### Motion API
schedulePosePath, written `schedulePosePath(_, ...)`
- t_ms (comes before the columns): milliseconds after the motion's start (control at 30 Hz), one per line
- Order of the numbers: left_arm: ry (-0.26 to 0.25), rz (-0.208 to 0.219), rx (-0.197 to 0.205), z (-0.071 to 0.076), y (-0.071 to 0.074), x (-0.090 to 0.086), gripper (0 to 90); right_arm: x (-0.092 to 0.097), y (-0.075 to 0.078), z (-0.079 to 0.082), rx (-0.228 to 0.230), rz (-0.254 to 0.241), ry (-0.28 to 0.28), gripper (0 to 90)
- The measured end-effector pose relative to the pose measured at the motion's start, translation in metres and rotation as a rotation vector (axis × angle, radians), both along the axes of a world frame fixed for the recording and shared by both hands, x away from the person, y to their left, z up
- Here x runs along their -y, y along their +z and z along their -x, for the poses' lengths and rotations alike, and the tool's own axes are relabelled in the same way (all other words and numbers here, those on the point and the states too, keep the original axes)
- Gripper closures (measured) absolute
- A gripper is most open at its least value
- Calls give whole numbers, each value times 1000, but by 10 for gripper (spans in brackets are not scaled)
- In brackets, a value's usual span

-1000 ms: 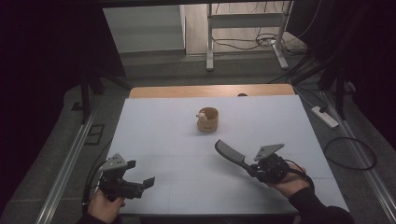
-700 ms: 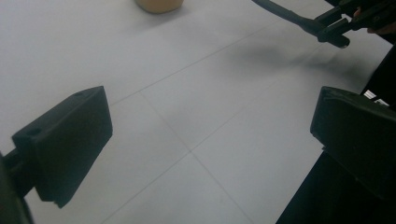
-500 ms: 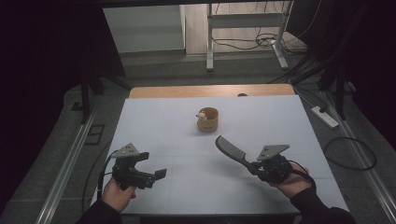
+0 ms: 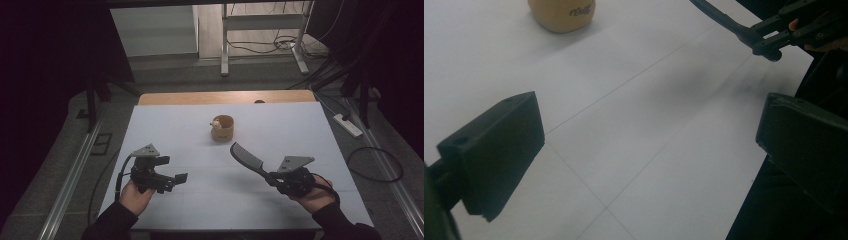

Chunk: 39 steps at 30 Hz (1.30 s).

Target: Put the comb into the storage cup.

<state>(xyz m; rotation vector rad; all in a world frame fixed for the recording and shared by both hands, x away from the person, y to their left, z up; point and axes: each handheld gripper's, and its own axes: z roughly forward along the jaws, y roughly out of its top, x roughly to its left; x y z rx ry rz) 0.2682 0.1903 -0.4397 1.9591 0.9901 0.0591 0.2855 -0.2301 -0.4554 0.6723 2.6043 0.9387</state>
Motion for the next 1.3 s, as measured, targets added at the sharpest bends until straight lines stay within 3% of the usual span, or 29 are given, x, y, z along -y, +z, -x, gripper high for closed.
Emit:
schedulePosePath(300,-26,17,3,-14,7,15,0,-3,6,5,38,-13,28,727)
schedulePosePath(400,-46,46,-7,-19,7,21,0,-4,7,6,48,-20,30,727)
schedulePosePath(733,-108,55,-18,-32,11,40,0,-7,11,9,79,-31,51,727)
schedulePosePath(1300,-151,89,-58,-48,9,59,0,-20,14,14,141,-15,77,727)
